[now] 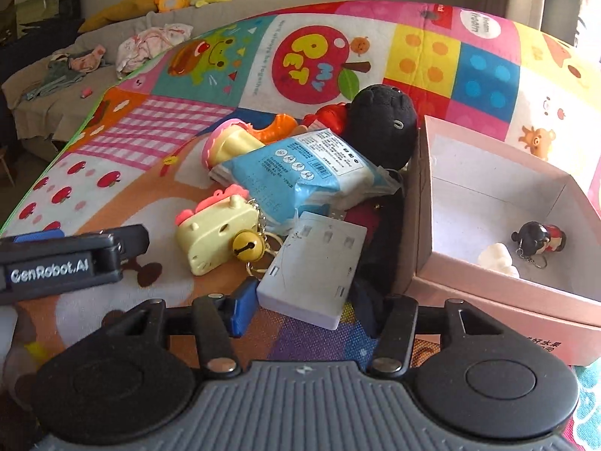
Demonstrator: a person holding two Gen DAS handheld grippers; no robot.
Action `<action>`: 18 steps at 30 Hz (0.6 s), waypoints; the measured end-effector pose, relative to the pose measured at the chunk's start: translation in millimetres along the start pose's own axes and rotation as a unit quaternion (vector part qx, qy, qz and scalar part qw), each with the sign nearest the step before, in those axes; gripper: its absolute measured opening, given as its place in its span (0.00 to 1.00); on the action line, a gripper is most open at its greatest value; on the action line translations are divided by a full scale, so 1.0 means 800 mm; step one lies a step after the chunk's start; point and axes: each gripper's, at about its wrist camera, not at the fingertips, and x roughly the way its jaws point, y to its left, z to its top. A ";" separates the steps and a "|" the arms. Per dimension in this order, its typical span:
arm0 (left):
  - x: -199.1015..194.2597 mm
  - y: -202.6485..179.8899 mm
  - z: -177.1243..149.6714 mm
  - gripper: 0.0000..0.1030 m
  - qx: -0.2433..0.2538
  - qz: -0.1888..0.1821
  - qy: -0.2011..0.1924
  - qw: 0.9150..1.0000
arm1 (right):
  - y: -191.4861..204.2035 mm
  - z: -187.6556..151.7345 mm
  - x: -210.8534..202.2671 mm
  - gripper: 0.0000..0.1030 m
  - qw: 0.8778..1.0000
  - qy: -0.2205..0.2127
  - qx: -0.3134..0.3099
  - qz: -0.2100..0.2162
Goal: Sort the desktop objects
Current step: 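Move the left tool toward the yellow Hello Kitty toy while the right tool approaches the white charger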
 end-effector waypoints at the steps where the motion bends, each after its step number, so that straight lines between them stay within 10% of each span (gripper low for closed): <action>1: 0.000 0.000 0.000 1.00 0.000 0.000 0.000 1.000 | -0.004 -0.009 -0.012 0.52 1.000 0.001 -0.016 0.016; 6: 0.000 0.000 0.000 1.00 0.001 0.001 0.001 1.000 | -0.039 -0.052 -0.066 0.48 0.996 0.013 -0.056 0.062; 11: 0.001 -0.005 0.001 1.00 0.012 0.000 0.003 1.000 | -0.105 -0.087 -0.100 0.47 0.999 0.014 -0.039 -0.032; 18: 0.001 -0.033 0.005 1.00 0.056 -0.002 -0.006 0.998 | -0.183 -0.109 -0.105 0.77 0.989 -0.015 0.098 -0.107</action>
